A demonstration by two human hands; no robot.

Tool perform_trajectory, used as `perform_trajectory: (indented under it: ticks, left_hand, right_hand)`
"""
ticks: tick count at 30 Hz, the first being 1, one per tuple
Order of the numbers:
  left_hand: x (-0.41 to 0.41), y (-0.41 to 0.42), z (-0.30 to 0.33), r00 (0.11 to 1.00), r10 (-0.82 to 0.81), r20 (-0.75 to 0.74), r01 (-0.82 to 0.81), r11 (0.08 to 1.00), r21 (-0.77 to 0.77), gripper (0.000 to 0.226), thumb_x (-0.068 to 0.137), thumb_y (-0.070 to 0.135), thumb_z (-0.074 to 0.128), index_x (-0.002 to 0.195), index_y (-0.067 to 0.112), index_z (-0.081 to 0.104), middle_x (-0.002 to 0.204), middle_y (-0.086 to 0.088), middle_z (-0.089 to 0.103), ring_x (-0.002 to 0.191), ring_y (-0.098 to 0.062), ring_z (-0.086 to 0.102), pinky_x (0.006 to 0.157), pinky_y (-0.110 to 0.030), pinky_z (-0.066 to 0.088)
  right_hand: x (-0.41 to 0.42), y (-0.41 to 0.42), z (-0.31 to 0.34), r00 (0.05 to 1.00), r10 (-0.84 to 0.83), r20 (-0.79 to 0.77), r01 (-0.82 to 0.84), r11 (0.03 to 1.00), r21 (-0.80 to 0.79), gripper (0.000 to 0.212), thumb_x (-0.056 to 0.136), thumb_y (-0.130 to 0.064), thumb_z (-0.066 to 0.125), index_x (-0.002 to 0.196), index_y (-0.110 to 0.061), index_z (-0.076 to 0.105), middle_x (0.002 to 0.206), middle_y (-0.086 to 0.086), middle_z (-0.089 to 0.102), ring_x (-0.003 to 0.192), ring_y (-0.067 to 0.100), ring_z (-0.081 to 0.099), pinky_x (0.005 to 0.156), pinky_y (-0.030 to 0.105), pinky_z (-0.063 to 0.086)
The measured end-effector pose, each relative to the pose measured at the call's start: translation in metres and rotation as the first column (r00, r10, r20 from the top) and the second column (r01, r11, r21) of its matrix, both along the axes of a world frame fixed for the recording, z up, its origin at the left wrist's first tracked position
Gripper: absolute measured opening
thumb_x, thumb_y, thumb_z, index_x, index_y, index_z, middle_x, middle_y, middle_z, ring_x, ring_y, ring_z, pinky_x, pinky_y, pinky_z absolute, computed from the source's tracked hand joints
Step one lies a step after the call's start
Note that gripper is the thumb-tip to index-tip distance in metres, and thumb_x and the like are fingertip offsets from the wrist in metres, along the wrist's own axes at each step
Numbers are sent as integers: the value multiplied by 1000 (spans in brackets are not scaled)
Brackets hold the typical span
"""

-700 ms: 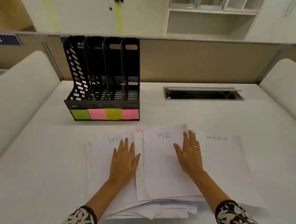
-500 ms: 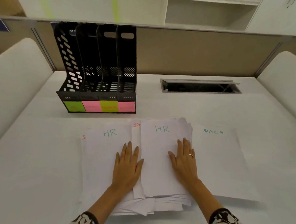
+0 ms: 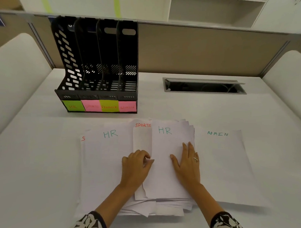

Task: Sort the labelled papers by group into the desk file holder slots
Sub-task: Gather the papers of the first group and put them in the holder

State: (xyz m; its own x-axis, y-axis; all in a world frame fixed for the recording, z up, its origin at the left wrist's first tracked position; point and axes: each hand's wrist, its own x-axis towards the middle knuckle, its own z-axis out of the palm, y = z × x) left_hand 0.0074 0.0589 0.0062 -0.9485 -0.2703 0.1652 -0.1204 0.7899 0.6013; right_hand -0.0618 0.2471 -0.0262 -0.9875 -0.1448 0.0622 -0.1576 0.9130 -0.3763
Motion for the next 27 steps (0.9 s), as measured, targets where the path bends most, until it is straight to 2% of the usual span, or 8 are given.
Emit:
perform_trajectory:
  ticks: [4, 7, 12, 16, 18, 20, 24, 27]
  left_hand:
    - [1, 4, 5, 985, -101, -143, 106, 994, 28, 12, 89, 21, 62, 80, 13, 60, 73, 2, 60, 61, -12, 52, 57, -32, 50]
    - [7, 6, 4, 960, -163, -229, 179, 983, 51, 10, 91, 15, 59, 83, 9, 60, 75, -2, 62, 60, -14, 55, 54, -27, 51]
    - [9, -3, 6, 972, 64, -226, 27, 925, 380, 7, 93, 12, 54, 89, 15, 49, 76, 5, 59, 60, -8, 57, 56, -11, 45]
    - [9, -23, 10, 962, 214, -172, -99, 855, 509, 9, 93, 15, 56, 88, 17, 49, 73, 11, 58, 63, -7, 58, 56, -10, 45]
    - [11, -34, 11, 957, 250, -150, -143, 852, 504, 5, 93, 19, 55, 89, 18, 52, 75, 11, 59, 66, -9, 59, 59, -10, 45]
    - [16, -52, 8, 931, 343, -125, -254, 855, 453, 5, 94, 20, 54, 94, 17, 57, 87, 4, 62, 81, -16, 60, 69, -19, 46]
    - [26, -93, 4, 793, 602, 94, -609, 791, 67, 36, 84, 21, 66, 117, 13, 56, 128, -15, 48, 115, -37, 44, 86, -47, 43]
    - [35, -109, 4, 762, 615, 202, -634, 772, 41, 48, 84, 24, 67, 127, 13, 49, 133, -16, 43, 119, -37, 42, 91, -52, 41]
  right_hand:
    - [-1, 1, 5, 996, -56, 73, 72, 969, -237, 78, 88, -45, 57, 147, -11, 19, 157, 11, 16, 144, 27, 20, 116, 44, 17]
    - [-9, 5, 13, 977, -138, 161, 197, 872, -448, 85, 83, -37, 67, 148, -13, 17, 154, 9, 26, 141, 28, 24, 114, 47, 21]
    - [-31, 5, 36, 947, -229, 223, 318, 742, -590, 86, 77, -32, 75, 144, -15, 23, 136, 7, 50, 127, 31, 39, 107, 50, 33]
    - [-46, 2, 49, 952, -108, 287, 278, 700, -657, 40, 82, -34, 70, 114, -14, 56, 112, 5, 65, 91, 21, 63, 79, 36, 50]
    - [-49, -3, 51, 957, -12, 291, 213, 710, -671, 23, 86, -32, 65, 93, -11, 62, 89, 11, 67, 81, 26, 63, 73, 39, 50]
    - [-47, -14, 50, 946, 57, 318, 183, 717, -673, 20, 89, -30, 61, 83, -10, 63, 86, 13, 66, 75, 23, 59, 70, 36, 48]
    - [-40, -31, 40, 921, 146, 361, 130, 758, -639, 26, 91, -28, 58, 68, -18, 55, 68, 0, 57, 63, 15, 52, 61, 27, 41]
    - [-37, -35, 29, 918, 127, 375, 137, 787, -602, 32, 92, -26, 56, 64, -15, 47, 63, 2, 49, 61, 17, 45, 60, 30, 36]
